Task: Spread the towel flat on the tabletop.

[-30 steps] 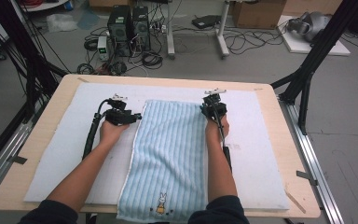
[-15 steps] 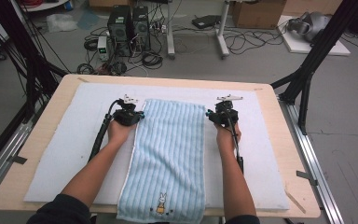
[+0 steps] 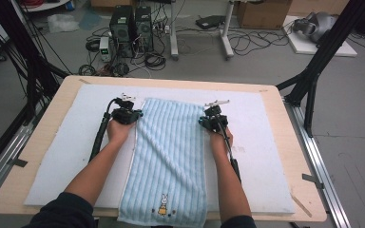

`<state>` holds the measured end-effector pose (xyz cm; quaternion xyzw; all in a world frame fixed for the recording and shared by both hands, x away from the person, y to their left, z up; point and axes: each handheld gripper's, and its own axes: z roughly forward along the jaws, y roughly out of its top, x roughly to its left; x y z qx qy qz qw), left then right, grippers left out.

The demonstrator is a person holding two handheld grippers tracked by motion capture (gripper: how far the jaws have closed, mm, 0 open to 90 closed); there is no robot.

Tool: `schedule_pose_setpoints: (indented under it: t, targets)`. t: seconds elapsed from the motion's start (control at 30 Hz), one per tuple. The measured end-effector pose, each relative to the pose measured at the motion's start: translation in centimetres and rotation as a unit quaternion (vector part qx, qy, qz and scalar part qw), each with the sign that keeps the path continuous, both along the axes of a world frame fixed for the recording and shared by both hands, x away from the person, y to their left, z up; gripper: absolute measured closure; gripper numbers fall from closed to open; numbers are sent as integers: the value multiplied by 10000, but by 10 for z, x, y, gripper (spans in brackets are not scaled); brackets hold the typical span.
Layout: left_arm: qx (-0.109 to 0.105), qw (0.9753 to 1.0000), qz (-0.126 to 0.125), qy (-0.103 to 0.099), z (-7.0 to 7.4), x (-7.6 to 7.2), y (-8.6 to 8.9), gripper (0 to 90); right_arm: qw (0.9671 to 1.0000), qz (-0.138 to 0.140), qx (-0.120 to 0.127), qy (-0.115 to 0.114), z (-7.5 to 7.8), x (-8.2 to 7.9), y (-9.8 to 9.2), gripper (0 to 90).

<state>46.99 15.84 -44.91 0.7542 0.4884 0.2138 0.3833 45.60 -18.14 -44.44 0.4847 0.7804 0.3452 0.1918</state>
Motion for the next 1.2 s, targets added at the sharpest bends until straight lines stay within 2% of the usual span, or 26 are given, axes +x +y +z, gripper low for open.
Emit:
schedule_pose_setpoints:
  t: [0.13,0.17,0.2,0.27,0.3,0.33,0.37,0.4,0.43,0.53,0.63,0.67,0.7,0.73,0.77,0.8,0.93,1.03,1.07,1.1,1.13,1.2]
  targets:
    - [-76,9998,188,-7,0,-2,-2,883,9991,-164,-365,-128,2,19,9,872]
    - [-79,9997,225,-36,-1,-3,-2,883,9985,-188,-449,-236,1,23,10,872]
    - [-95,9995,283,-44,-1,-3,-3,883,9983,-227,-491,-209,1,28,12,872]
    - [-116,9992,377,-74,-1,-2,-3,879,9978,-289,-522,-298,2,35,13,865]
    - [-153,9988,450,-85,-2,-2,-3,869,9978,-306,-467,-354,3,36,14,844]
    - [-188,9984,527,-33,-2,-1,-1,795,9977,-351,-408,-407,3,36,12,808]
    - [-311,9979,576,14,-2,0,1,651,9983,-386,-269,-357,5,35,10,767]
    - [-441,9976,534,73,-2,0,4,598,9988,-359,-133,-289,6,34,7,737]
    - [-473,9977,474,134,-1,-1,6,579,9990,-338,-95,-279,7,31,4,725]
    - [-350,9988,294,173,0,-5,7,561,9990,-290,70,-334,12,21,-6,697]
    - [-210,9996,150,136,1,-9,4,602,9993,-180,135,-283,15,11,-14,671]
    - [-106,9999,90,65,0,-10,2,663,9995,-111,129,-255,16,7,-16,666]
    - [-74,9999,-86,36,0,-11,1,775,9996,-64,116,-235,16,3,-18,666]
    - [-23,10000,-62,11,0,-12,-3,877,9997,-22,107,-217,15,-1,-19,666]
    - [138,9999,-84,-41,1,-12,-5,883,9997,1,148,-185,15,-5,-19,666]
    - [180,9998,-53,-101,0,-11,-7,886,9997,55,180,-154,13,-8,-20,666]
    - [-4,9997,221,-90,-2,-3,-4,886,9995,200,202,123,0,-14,-19,695]
    - [25,9996,267,-93,-1,2,-2,886,9993,223,304,72,-2,-13,-17,817]
    - [40,9996,271,-115,-2,4,-2,886,9992,293,260,22,-2,-13,-15,876]
    - [9,9995,304,-107,-2,6,-2,886,9995,303,98,-65,-1,-13,-12,888]
    - [4,9995,301,-91,-2,7,-1,885,9995,270,-59,-132,-1,-13,-9,891]
    - [58,9996,271,-111,-1,7,-2,878,9996,71,-178,-229,-1,-12,-6,891]
